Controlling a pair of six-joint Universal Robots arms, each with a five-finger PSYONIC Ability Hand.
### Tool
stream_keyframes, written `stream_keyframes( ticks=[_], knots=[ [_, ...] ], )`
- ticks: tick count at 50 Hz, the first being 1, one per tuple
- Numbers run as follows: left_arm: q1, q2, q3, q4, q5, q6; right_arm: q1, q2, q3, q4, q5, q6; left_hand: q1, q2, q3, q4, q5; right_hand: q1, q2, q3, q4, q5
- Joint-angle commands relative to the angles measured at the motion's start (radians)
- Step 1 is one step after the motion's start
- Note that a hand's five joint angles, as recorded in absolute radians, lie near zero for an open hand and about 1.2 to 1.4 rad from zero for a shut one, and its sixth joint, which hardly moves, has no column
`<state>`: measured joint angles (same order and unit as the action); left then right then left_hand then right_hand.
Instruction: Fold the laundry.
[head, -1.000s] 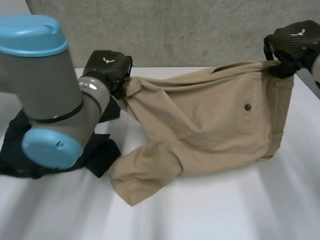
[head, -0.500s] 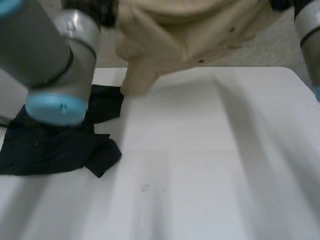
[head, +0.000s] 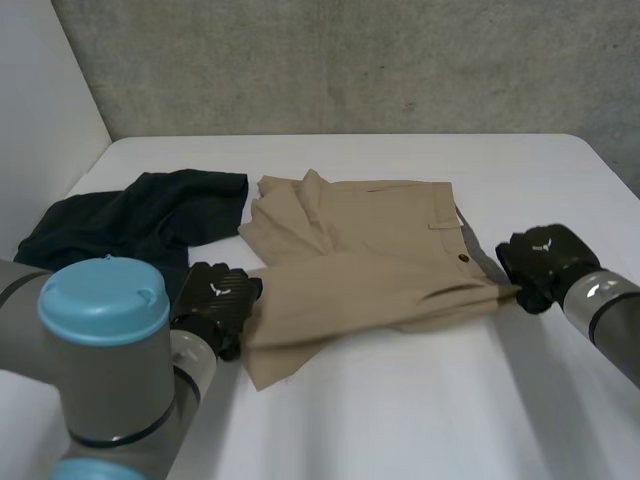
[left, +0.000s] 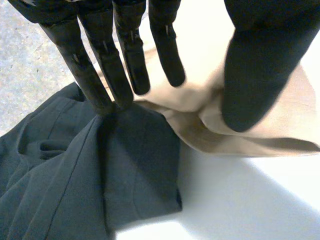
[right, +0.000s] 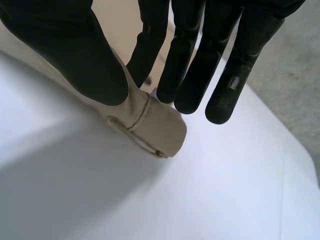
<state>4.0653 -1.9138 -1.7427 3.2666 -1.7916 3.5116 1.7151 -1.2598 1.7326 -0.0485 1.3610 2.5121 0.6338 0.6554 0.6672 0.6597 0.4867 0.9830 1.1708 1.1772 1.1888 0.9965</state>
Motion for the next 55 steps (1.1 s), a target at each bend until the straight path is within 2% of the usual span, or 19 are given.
stream_keyframes(
  ticks=[1,6,12,19,25,33,55],
  knots=[
    [-0.003,0.093,-0.006,-0.013,0.008,-0.011,-0.018,-0.041,0.061,-0.007,-0.034,-0.001,-0.124,-0.145,-0.157,-0.15,-0.151,0.413,0.225,0.219,0.207,0.225],
    [0.006,0.119,0.006,-0.011,0.011,-0.014,-0.025,-0.046,0.067,-0.005,-0.065,0.004,-0.127,-0.148,-0.16,-0.153,-0.154,0.413,0.225,0.219,0.207,0.225],
    [0.02,0.104,0.012,-0.027,0.04,-0.071,-0.029,-0.047,0.067,-0.01,-0.066,0.008,-0.08,-0.101,-0.113,-0.106,-0.107,0.413,0.225,0.219,0.207,0.225],
    [0.012,0.075,0.003,-0.136,0.067,-0.138,-0.048,-0.047,0.067,-0.014,-0.065,0.011,0.099,0.078,0.066,0.073,0.072,0.413,0.225,0.219,0.207,0.225],
    [0.009,0.067,-0.015,-0.137,0.069,-0.148,-0.045,-0.046,0.068,-0.014,-0.065,0.011,0.029,0.008,-0.004,0.003,0.002,0.413,0.225,0.219,0.207,0.225],
    [0.004,-0.024,0.008,-0.11,0.067,-0.148,-0.045,-0.046,0.077,-0.016,-0.065,0.011,-0.018,-0.04,-0.051,-0.044,-0.045,0.413,0.225,0.219,0.207,0.225],
    [-0.045,-0.155,0.124,-0.077,0.063,-0.149,-0.045,-0.046,0.088,-0.034,-0.065,0.013,0.005,-0.016,-0.028,-0.021,-0.022,0.413,0.225,0.219,0.207,0.225]
  ],
)
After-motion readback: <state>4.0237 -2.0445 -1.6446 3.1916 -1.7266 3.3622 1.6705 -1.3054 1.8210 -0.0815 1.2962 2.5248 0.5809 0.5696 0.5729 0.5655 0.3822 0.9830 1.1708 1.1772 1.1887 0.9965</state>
